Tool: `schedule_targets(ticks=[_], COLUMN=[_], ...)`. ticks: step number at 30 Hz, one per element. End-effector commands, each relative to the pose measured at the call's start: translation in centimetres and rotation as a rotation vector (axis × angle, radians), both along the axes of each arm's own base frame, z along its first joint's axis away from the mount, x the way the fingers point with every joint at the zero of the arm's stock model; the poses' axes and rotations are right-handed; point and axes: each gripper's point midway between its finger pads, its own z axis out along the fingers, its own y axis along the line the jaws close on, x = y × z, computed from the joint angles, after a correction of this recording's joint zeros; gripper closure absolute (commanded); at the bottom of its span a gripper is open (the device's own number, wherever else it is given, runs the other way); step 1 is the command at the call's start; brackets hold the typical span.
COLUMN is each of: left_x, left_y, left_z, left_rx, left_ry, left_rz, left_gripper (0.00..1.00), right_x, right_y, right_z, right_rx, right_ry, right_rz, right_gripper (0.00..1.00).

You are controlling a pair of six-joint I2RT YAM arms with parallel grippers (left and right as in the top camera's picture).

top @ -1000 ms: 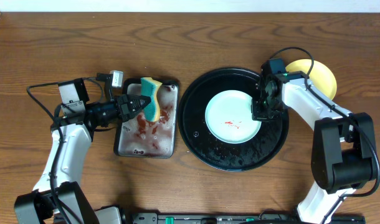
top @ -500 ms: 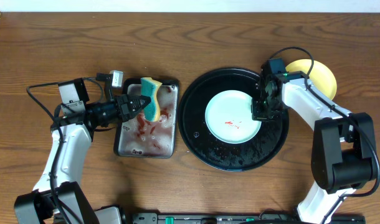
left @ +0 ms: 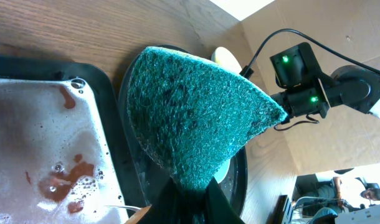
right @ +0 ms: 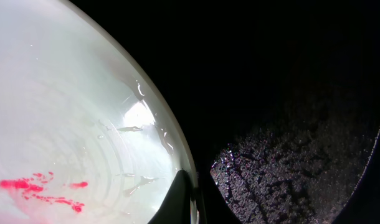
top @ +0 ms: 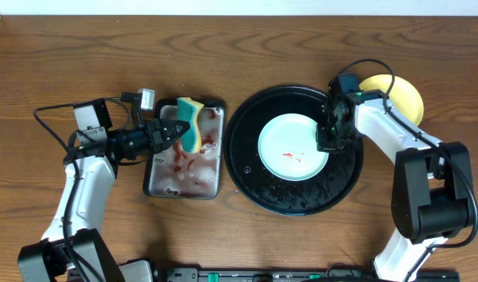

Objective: Clean dirty plates on tray and stack at the side

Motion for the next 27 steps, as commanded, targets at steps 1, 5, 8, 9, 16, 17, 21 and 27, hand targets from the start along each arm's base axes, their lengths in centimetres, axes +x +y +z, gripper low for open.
schedule_targets(ticks=[1,5,8,9,16,17,21,27], left_x=[-0.2,-0.2,-0.2,-0.2,-0.1,0.2,1.2,1.1], left_y=[-0.2,-0.2,-0.2,-0.2,-0.5,-0.4,0.1,1.3], left_z=[0.8,0.8,0.8,0.8,0.3,-0.3,-3.7,-8.0], left_rx=[-0.015,-0.015,-0.015,-0.015,0.006,0.030,0.219,0.609], left_ry=[-0.032,-0.032,-0.032,-0.032,-0.009,0.023,0.151,0.283], left_rz=[-0.019,-0.019,-0.019,-0.019,-0.011,0.016,0.155,0.366], left_gripper=[0.93,0.93,0.93,0.93,0.93,0.93,0.93,0.93], right_x=[-0.7,-0.7,-0.7,-0.7,-0.6,-0.6,-0.6,-0.5], right_y=[-0.8,-0.8,-0.8,-0.8,-0.8,-0.8,-0.8,-0.8], right_z=[-0.9,-0.9,-0.9,-0.9,-0.9,-0.9,-0.9,-0.9], right_rx=[-0.064,-0.064,-0.064,-0.064,-0.063,-0.063,-0.063,-0.063], right_ry=[0.020,0.020,0.020,0.020,0.016,0.016,0.016,0.014], right_rz=[0.006,0.006,0.006,0.006,0.006,0.006,0.006,0.006], right_gripper=[0.99,0.99,0.99,0.99,0.99,0.99,0.99,0.99])
